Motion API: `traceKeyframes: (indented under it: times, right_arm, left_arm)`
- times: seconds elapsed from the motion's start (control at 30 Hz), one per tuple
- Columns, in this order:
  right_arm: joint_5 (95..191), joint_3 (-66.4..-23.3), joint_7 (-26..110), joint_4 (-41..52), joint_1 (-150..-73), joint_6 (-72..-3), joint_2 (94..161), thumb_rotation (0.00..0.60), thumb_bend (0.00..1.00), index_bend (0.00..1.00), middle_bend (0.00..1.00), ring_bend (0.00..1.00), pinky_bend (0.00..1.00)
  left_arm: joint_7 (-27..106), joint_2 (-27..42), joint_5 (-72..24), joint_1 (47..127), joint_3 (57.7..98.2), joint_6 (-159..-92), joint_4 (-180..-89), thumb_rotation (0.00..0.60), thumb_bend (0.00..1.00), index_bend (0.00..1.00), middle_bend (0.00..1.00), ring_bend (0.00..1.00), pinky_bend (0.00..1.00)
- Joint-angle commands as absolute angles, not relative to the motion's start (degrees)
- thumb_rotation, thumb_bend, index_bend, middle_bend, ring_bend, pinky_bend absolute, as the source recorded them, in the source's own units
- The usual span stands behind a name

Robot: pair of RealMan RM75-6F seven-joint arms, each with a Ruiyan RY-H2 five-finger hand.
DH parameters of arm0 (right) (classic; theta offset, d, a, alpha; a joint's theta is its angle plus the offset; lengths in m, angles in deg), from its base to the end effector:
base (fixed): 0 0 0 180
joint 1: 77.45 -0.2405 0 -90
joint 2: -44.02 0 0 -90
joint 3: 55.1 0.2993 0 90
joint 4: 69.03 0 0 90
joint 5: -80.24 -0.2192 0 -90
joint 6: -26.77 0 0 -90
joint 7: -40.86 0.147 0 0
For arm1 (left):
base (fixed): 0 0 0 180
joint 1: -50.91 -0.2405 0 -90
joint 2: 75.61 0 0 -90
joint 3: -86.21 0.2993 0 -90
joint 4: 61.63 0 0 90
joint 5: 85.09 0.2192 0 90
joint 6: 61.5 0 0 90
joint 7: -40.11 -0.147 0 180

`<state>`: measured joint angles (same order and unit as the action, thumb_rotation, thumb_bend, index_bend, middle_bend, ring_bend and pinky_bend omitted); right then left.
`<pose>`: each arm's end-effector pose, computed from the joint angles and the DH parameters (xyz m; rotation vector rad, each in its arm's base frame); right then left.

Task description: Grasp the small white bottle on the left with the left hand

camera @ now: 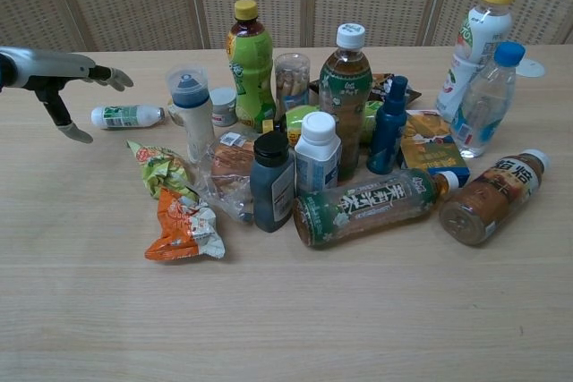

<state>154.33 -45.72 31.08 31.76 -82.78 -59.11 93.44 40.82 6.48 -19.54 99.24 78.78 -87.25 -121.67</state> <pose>-0.3414 -0.2097 0.2756 1.2360 -0.6832 0.7061 -0.2823 0.4606 0.0302 -1.8867 -1.1025 -0.4763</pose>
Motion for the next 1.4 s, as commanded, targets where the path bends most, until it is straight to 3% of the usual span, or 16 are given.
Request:
traceKeyframes:
  times: [0.03,0.63,1.1,1.4]
  right_arm:
    - [153.94,-45.75,31.12,31.84,-82.36,-59.47,93.34,0.511,0.03,0.00,0.00,0.00,0.00]
    - [153.09,-45.97,31.16,31.92,-80.48,-60.93,92.74,0.514,0.03,0.00,0.00,0.00,0.00]
    - [154.04,-45.77,31.78,31.63,-80.81,-60.61,93.20,0.512,0.03,0.00,0.00,0.00,0.00]
    - [154.37,-45.78,32.25,31.48,-80.67,-60.62,93.26,0.513,0.03,0.00,0.00,0.00,0.00]
  left_arm:
    - [41.08,9.12,-20.33,100.75,78.95,-85.33,-118.32,0.600,0.26,0.00,0.00,0.00,0.00]
    - [43.95,16.62,-19.98,104.04,78.82,-80.64,-108.15,0.600,0.26,0.00,0.00,0.00,0.00]
    - [45.03,10.51,-16.90,100.14,81.19,-84.76,-118.00,0.600,0.26,0.00,0.00,0.00,0.00]
    - [46.52,7.20,-14.75,95.70,81.84,-92.74,-123.20,0.600,0.26,0.00,0.00,0.00,0.00]
